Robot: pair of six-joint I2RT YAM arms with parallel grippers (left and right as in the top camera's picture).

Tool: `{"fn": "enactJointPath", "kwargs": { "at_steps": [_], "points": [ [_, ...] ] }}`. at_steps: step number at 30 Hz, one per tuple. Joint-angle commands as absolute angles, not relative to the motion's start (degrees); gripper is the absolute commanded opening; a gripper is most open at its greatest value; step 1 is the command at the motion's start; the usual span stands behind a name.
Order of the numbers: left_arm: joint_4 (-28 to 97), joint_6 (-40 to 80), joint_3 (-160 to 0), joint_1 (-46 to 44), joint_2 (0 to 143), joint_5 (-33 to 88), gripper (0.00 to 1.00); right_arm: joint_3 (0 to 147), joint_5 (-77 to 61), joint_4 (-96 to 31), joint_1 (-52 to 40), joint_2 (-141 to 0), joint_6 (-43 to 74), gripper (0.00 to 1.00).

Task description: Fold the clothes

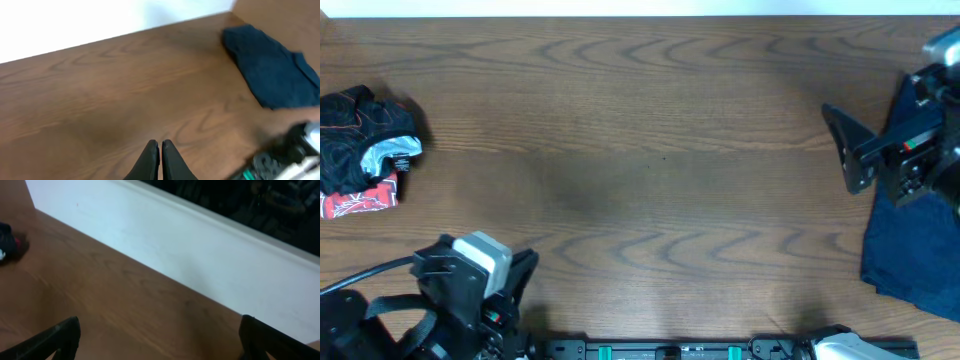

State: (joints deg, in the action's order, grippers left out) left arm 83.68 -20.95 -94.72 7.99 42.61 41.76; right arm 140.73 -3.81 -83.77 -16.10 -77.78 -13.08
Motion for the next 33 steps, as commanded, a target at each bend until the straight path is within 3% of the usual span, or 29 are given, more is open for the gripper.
{"fn": "enactJointPath", "kwargs": {
  "at_steps": [1,4,5,6,7,15,16,19,33],
  "points": [
    [83.5,-23.3,-94.1,4.4,43.4,39.3,0.12,140.7,-2.8,-84.9,-15.8,-78.0,-13.8,0.99],
    [83.1,-23.3,-94.1,2.3,43.6,38.7,0.17,140.5,-3.0,-86.2,-15.8,-78.0,-13.8,0.99],
    [83.1,-23.3,-94.1,2.0,43.6,38.4,0.25,140.5,-3.0,-86.5,-15.8,-78.0,-13.8,0.99],
    [83.1,-23.3,-94.1,1.7,43.6,38.2,0.49,140.5,-3.0,-86.7,-15.8,-78.0,-13.8,0.99],
    [83.1,-23.3,-94.1,1.6,43.6,38.3,0.65,140.5,-3.0,-86.7,-15.8,-78.0,-13.8,0.99],
    [82.5,-23.3,-94.1,1.6,43.7,38.1,0.68,140.5,-3.0,-86.9,-15.8,-78.0,-13.8,0.99],
    [82.4,-23.3,-94.1,1.6,43.7,38.1,0.72,140.5,-3.0,-86.9,-15.8,-78.0,-13.8,0.99],
    [82.4,-23.3,-94.1,1.6,43.7,38.1,1.0,140.5,-3.0,-87.4,-15.8,-78.0,-13.8,0.99],
    [81.1,-22.5,-94.1,1.6,43.7,38.1,0.98,140.5,-3.0,-96.6,-15.8,-78.0,-13.8,0.99]
  ]
}}
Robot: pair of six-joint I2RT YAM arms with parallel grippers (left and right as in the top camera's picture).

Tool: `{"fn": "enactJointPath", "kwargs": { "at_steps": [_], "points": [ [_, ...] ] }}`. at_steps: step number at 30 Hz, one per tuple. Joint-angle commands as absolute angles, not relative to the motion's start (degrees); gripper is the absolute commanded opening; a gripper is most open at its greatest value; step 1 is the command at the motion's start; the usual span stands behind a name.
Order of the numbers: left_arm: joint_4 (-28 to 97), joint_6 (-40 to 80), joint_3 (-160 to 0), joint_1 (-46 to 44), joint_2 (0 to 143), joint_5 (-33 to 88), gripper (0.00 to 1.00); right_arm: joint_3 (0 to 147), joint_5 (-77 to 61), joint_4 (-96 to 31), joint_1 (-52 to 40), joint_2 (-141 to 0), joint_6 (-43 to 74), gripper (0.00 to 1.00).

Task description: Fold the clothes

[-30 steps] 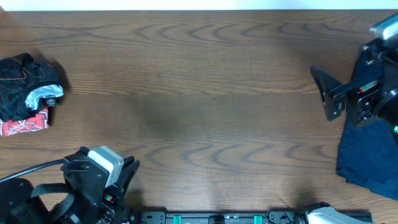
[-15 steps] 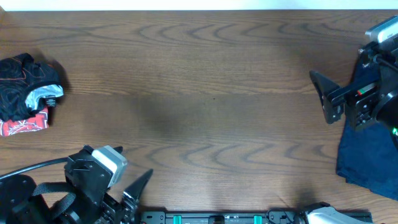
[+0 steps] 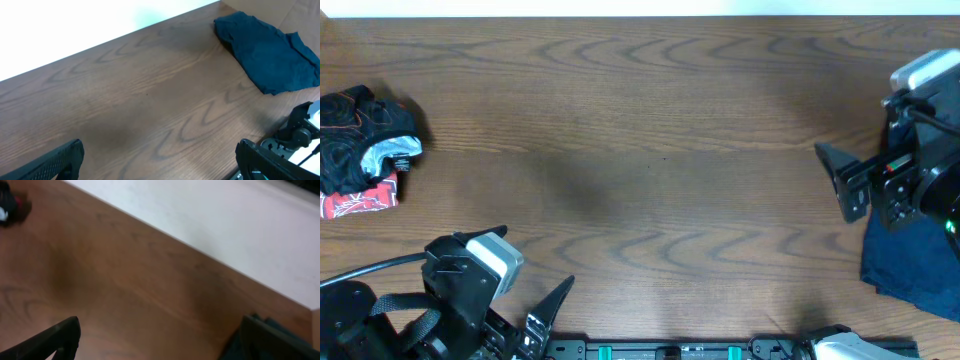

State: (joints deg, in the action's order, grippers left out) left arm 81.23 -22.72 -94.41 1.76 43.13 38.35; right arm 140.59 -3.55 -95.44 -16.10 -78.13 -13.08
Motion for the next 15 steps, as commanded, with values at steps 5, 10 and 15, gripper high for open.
{"fn": "enactJointPath", "kwargs": {
  "at_steps": [5,10,15],
  "points": [
    [81.1,-19.4,-94.1,1.6,43.7,38.0,0.98,140.5,-3.0,-97.2,-15.8,-78.0,-13.8,0.99],
    [77.9,-9.7,-94.1,1.6,43.7,35.4,0.84,140.5,-3.0,-97.3,-15.8,-78.0,-13.8,0.99],
    [67.4,15.9,-94.1,1.6,43.7,16.5,0.98,140.5,-3.0,-97.3,-15.8,-78.0,-13.8,0.99]
  ]
}}
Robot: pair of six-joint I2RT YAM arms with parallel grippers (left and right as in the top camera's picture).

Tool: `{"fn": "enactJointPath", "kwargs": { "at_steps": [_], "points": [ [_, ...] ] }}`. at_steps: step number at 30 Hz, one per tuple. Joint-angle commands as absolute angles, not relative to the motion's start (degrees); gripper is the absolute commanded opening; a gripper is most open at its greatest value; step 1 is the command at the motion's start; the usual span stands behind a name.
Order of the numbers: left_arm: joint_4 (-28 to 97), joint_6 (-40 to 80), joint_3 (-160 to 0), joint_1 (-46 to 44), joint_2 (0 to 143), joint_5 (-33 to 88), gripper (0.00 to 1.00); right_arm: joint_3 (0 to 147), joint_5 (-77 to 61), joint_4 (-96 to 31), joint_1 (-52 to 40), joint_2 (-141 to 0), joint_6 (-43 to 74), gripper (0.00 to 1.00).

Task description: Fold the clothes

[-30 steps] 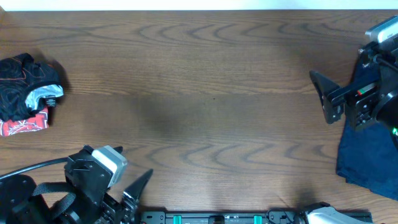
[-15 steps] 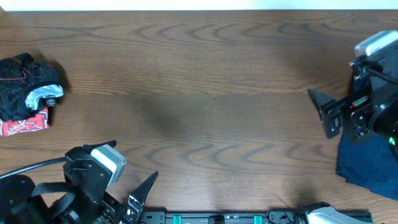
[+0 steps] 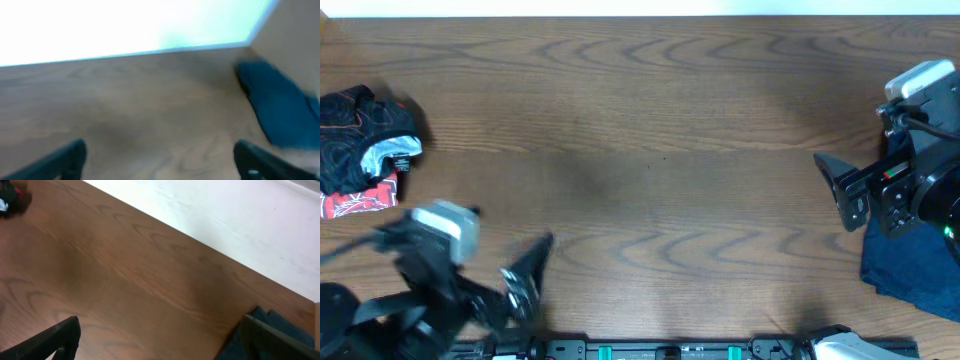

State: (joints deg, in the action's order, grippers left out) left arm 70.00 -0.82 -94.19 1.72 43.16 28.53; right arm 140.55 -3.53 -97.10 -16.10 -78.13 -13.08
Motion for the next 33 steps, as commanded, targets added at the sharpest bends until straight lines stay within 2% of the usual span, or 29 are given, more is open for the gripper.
{"fn": "enactJointPath", "kwargs": {
  "at_steps": [1,2,4,5,7,9,11,13,14,19,20,21,23,25,27,28,29,30,31,32,33],
  "points": [
    [65.2,19.1,-94.1,1.6,43.7,13.8,0.93,140.5,-3.0,-97.3,-15.8,-78.0,-13.8,0.99],
    [63.5,21.8,-94.1,1.6,43.7,11.7,0.88,140.5,-3.0,-97.3,-15.8,-78.0,-13.8,0.99],
    [60.3,25.3,-94.1,1.6,43.7,7.6,0.66,140.5,-3.0,-97.3,-15.8,-78.0,-13.8,0.99],
    [59.2,26.0,-94.1,1.6,43.7,5.9,0.63,140.5,-3.0,-97.3,-15.8,-78.0,-13.8,0.99],
    [57.3,27.0,-94.0,1.6,43.6,2.1,0.62,140.5,-3.0,-97.3,-15.8,-78.0,-13.8,0.99],
    [56.3,27.1,-94.0,1.6,42.8,-0.9,0.45,140.5,-3.0,-97.3,-15.8,-78.0,-13.8,0.99],
    [56.1,27.1,-94.0,1.6,41.6,-3.8,0.25,140.5,-3.0,-97.3,-15.8,-78.0,-13.8,0.99],
    [55.9,25.5,-93.9,1.6,40.0,-6.7,0.1,140.5,-3.0,-97.3,-15.8,-78.0,-13.8,0.99],
    [55.6,24.8,-93.6,1.6,38.9,-8.5,0.06,140.5,-3.0,-97.3,-15.8,-78.0,-13.8,0.99],
    [51.0,20.9,-88.4,1.6,33.1,-13.1,0.06,140.5,-3.0,-97.3,-15.8,-78.0,-13.8,0.99],
    [49.5,20.1,-86.6,1.6,31.7,-13.4,0.07,140.5,-3.0,-97.3,-15.8,-78.0,-13.8,0.99],
    [47.4,19.2,-83.9,1.6,29.5,-13.4,0.17,140.5,-3.0,-97.3,-15.8,-78.0,-13.8,0.99],
    [44.2,19.1,-79.3,1.6,26.1,-13.4,0.17,140.5,-3.0,-97.3,-15.8,-78.0,-13.8,0.99],
    [41.0,19.1,-73.5,1.6,22.5,-13.3,0.31,140.5,-3.0,-97.3,-15.8,-78.0,-13.8,0.99],
    [37.8,19.1,-67.4,1.6,19.0,-13.1,0.29,140.5,-3.0,-97.3,-15.8,-78.0,-13.8,0.99],
    [36.7,19.1,-65.0,1.6,17.8,-13.1,0.42,140.5,-3.0,-97.3,-15.8,-78.0,-13.8,0.99],
    [35.2,19.1,-61.7,1.6,16.2,-13.1,0.61,140.5,-3.0,-97.3,-15.8,-78.0,-13.8,0.99],
    [33.6,19.1,-58.4,1.6,14.7,-13.1,0.84,140.5,-3.0,-97.3,-15.8,-78.0,-13.8,0.99],
    [32.3,19.1,-55.7,1.6,13.6,-13.1,0.92,140.5,-3.0,-97.3,-15.8,-78.0,-13.8,0.99],
    [31.3,19.4,-52.9,1.6,12.6,-13.1,0.93,140.5,-3.0,-97.3,-15.8,-78.0,-13.8,0.99],
    [30.2,19.9,-49.9,1.6,11.6,-12.8,0.98,140.5,-3.0,-97.3,-15.8,-78.0,-13.8,0.99]
  ]
}}
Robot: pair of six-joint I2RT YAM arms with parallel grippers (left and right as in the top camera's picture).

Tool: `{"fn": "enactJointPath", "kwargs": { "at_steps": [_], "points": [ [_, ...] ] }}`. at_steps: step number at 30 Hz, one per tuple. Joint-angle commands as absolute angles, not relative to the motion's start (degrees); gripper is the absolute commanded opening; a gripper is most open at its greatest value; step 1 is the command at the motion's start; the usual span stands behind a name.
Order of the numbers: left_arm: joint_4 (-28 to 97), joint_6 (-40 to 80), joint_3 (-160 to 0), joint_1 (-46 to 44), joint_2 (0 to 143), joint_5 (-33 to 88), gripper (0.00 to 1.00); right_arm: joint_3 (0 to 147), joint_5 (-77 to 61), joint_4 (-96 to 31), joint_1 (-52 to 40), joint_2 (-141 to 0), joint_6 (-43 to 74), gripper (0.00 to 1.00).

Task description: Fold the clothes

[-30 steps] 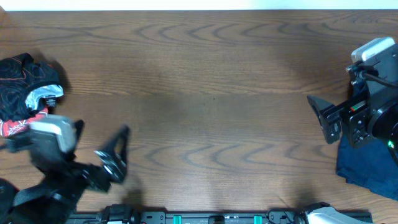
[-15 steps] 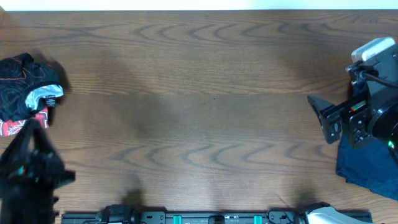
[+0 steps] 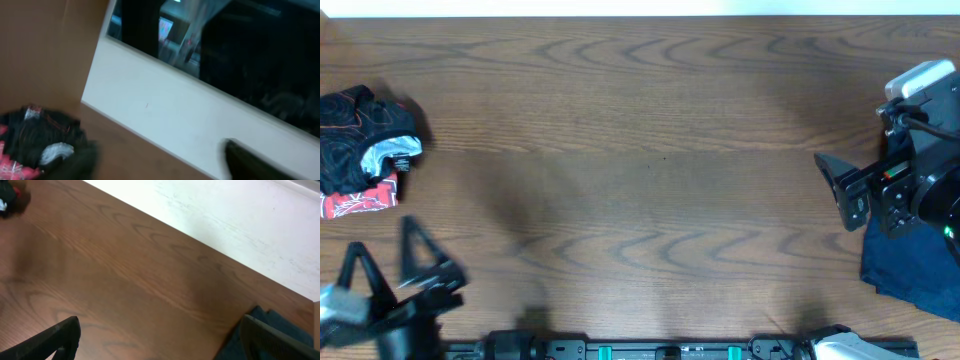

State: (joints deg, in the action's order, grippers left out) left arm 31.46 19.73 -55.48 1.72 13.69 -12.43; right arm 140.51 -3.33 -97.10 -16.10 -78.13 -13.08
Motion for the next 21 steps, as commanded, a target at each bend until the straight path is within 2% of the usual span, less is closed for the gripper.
{"fn": "enactJointPath", "kwargs": {
  "at_steps": [1,8,15,19,21],
  "points": [
    [29.1,20.0,-47.1,1.6,10.7,-12.5,0.98,140.5,-3.0,-97.3,-15.8,-78.0,-13.8,0.99],
    [21.0,20.4,-31.2,1.6,6.3,-13.6,0.98,140.5,-3.0,-97.3,-15.8,-78.0,-13.8,0.99],
    [18.3,20.1,-18.5,1.6,0.9,-9.8,0.98,140.5,-3.0,-97.3,-15.8,-78.0,-13.8,0.99],
    [17.0,11.8,-16.1,1.5,0.1,-2.2,0.98,140.5,-3.0,-97.3,-15.8,-78.0,-13.8,0.99],
    [16.8,4.0,-16.0,1.5,0.1,3.5,0.98,140.5,-3.0,-97.3,-15.8,-78.0,-13.8,0.99]
  ]
}}
